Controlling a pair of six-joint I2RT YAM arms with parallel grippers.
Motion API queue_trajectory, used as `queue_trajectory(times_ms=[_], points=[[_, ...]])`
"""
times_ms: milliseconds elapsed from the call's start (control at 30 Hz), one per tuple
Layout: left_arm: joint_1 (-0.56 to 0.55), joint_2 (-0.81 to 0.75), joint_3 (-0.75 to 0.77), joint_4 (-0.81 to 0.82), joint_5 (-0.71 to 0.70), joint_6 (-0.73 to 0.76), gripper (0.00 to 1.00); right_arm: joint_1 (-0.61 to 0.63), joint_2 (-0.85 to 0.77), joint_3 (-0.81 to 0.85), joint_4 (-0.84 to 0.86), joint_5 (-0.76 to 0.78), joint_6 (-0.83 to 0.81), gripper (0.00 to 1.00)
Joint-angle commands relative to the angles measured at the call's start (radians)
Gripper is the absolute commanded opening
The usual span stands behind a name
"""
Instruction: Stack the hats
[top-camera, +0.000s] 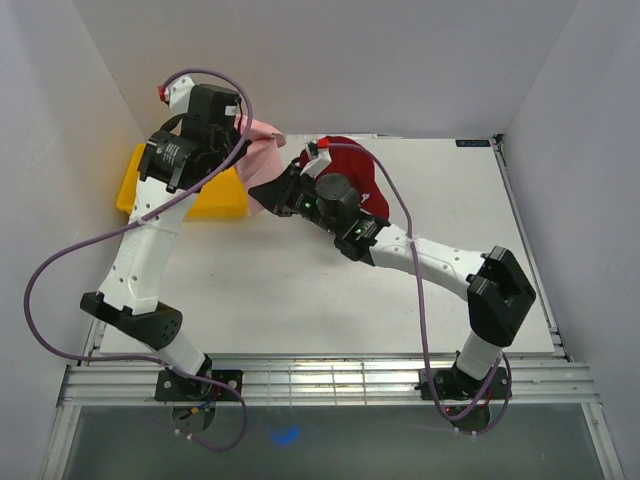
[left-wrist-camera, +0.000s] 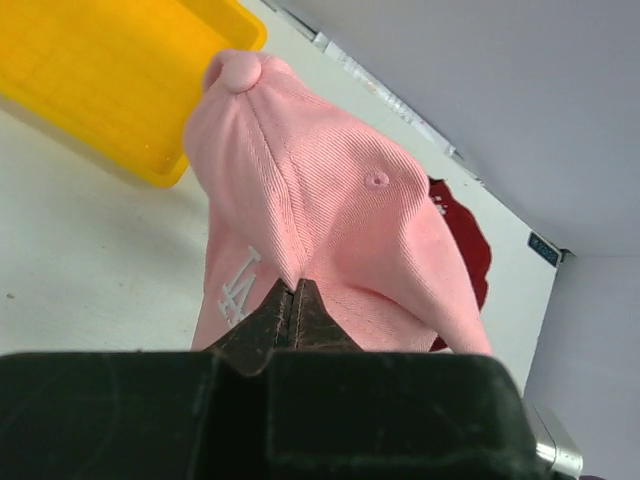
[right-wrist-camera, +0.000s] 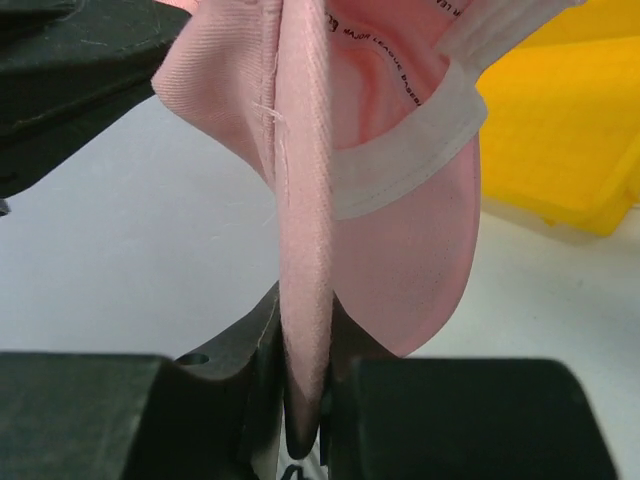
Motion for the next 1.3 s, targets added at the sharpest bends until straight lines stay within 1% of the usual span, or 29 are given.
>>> queue_trajectory(times_ms=[0, 33, 67, 100, 133, 200, 233, 267, 400, 433, 467, 500, 567, 700, 800, 867, 1000, 1067, 1267], points=[[0.034, -0.084, 0.005, 0.079, 0.018, 0.077, 0.01, -0.079, -0.082, 0.065, -0.079, -0.139, 0.13, 0.08], [0.046, -0.088, 0.012, 0.099, 0.033, 0.109, 0.21, -0.122, -0.095, 0.054, -0.078, -0.232, 0.165, 0.08], [0.066, -0.085, 0.028, 0.113, 0.044, 0.121, 0.3, -0.142, -0.097, 0.054, -0.076, -0.277, 0.198, 0.08], [0.075, -0.078, 0.075, 0.136, 0.059, 0.135, 0.4, -0.181, -0.099, 0.054, -0.075, -0.353, 0.259, 0.08], [0.084, -0.072, 0.103, 0.147, 0.064, 0.163, 0.59, -0.2, -0.1, 0.059, -0.075, -0.389, 0.288, 0.08], [0.097, -0.057, 0.178, 0.174, 0.07, 0.189, 0.69, -0.258, -0.094, 0.077, -0.038, -0.493, 0.345, 0.08], [0.104, -0.055, 0.196, 0.182, 0.072, 0.197, 0.72, -0.278, -0.088, 0.083, -0.02, -0.522, 0.413, 0.08], [0.107, -0.057, 0.204, 0.191, 0.07, 0.206, 0.77, -0.298, -0.08, 0.109, 0.015, -0.555, 0.446, 0.08], [0.117, -0.112, 0.142, 0.285, 0.086, 0.209, 0.81, -0.398, -0.01, 0.233, 0.034, -0.74, 0.584, 0.08], [0.118, -0.135, 0.097, 0.297, 0.095, 0.206, 0.81, -0.41, 0.004, 0.24, 0.046, -0.754, 0.615, 0.08], [0.118, -0.143, 0.076, 0.306, 0.098, 0.194, 0.81, -0.424, 0.004, 0.237, 0.069, -0.763, 0.685, 0.08], [0.118, -0.152, 0.054, 0.32, 0.101, 0.186, 0.81, -0.447, 0.006, 0.212, 0.135, -0.78, 0.725, 0.08], [0.12, -0.175, -0.01, 0.334, 0.113, 0.171, 0.81, -0.47, 0.0, 0.183, 0.178, -0.79, 0.812, 0.08], [0.12, -0.21, -0.096, 0.382, 0.133, 0.149, 0.8, -0.545, -0.019, 0.123, 0.233, -0.825, 0.871, 0.08], [0.12, -0.23, -0.133, 0.397, 0.138, 0.149, 0.8, -0.587, -0.017, 0.076, 0.316, -0.858, 0.946, 0.08], [0.12, -0.239, -0.147, 0.403, 0.139, 0.148, 0.8, -0.608, -0.017, 0.047, 0.356, -0.9, 0.965, 0.08], [0.12, -0.255, -0.193, 0.417, 0.152, 0.143, 0.8, -0.674, -0.072, -0.05, 0.355, -0.921, 0.954, 0.08], [0.12, -0.261, -0.21, 0.423, 0.161, 0.131, 0.8, -0.688, -0.098, -0.107, 0.358, -0.929, 0.951, 0.08], [0.12, -0.278, -0.247, 0.435, 0.172, 0.125, 0.8, -0.725, -0.137, -0.208, 0.418, -0.966, 0.971, 0.08]])
